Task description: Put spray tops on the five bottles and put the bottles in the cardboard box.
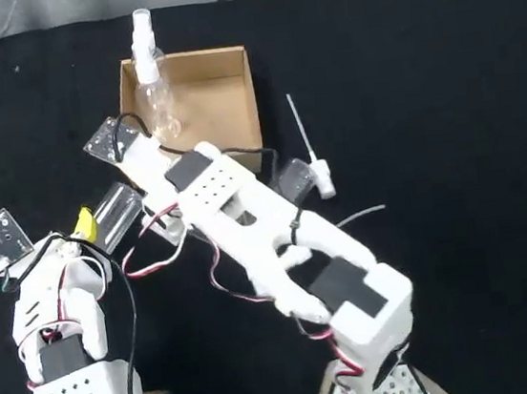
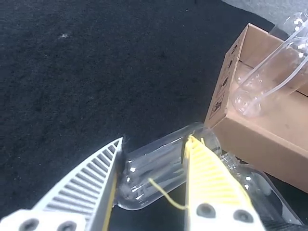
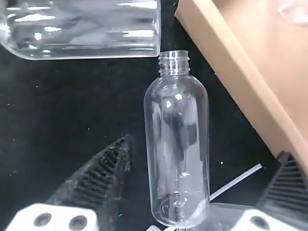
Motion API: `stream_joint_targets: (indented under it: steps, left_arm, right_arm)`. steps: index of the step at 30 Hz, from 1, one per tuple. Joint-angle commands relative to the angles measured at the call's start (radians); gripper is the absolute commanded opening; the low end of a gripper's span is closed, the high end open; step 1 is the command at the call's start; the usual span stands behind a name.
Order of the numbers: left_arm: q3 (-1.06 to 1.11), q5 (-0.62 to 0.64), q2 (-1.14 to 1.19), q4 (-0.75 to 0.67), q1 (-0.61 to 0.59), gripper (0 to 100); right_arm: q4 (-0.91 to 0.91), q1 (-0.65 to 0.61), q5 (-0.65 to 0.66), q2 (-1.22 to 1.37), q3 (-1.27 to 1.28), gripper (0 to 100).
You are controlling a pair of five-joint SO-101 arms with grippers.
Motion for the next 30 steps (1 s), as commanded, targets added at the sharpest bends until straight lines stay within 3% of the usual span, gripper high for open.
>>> stream_joint_targets:
  steps: [1, 13, 21, 30]
  left_arm:
    - [-0.013, -0.008, -0.011, -0.017, -0.008, 19]
    - [-0.013, -0.008, -0.011, -0.017, -0.008, 19]
    - [-0.013, -0.008, -0.011, -0.017, -0.008, 19]
    - [-0.013, -0.008, -0.011, -0.017, -0.008, 19]
  right_arm:
    - [0.035, -0.015, 0.008, 0.025, -0.102, 40.7]
    - [0.043, -0.011, 0.008, 0.193, -0.214, 40.5]
    - [0.143, -0.011, 0.008, 0.236, -0.314, 22.6]
    - [0.245, -0.011, 0.008, 0.236, -0.332, 21.2]
